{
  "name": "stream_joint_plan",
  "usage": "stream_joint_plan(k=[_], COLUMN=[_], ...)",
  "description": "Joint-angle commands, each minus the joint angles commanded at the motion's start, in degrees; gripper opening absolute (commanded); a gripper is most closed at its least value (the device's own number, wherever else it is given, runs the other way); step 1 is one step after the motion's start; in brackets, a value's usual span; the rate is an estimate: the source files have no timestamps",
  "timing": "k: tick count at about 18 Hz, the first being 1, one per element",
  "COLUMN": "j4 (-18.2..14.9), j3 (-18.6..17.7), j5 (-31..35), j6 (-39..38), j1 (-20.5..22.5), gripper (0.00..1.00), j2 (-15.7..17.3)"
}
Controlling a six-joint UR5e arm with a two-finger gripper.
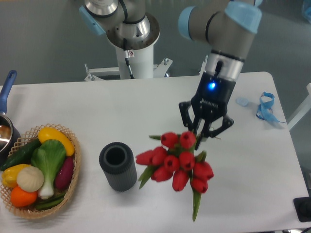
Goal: Pick up the flowers from the table
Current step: 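Lift the held red tulips up off the table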
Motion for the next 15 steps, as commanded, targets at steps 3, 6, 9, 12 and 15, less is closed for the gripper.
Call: stream_joint_plan(k=[3, 6, 9, 12, 15], j4=[0.0, 0.0, 0.0, 0.0, 0.0], j3=[0.0, 0.0, 0.0, 0.1, 0.0], j5=[-2.3, -3.9, -3.9, -3.9, -3.9], j6=[-0.1, -0.2, -0.2, -0.1, -0.1], j1=[0.7, 0.8, 0.8, 0.9, 1.1], gripper=[0.11, 0.11, 0.11, 0.11, 0.11], j2=[-0.2, -0.3, -0.3, -0.4, -0.4])
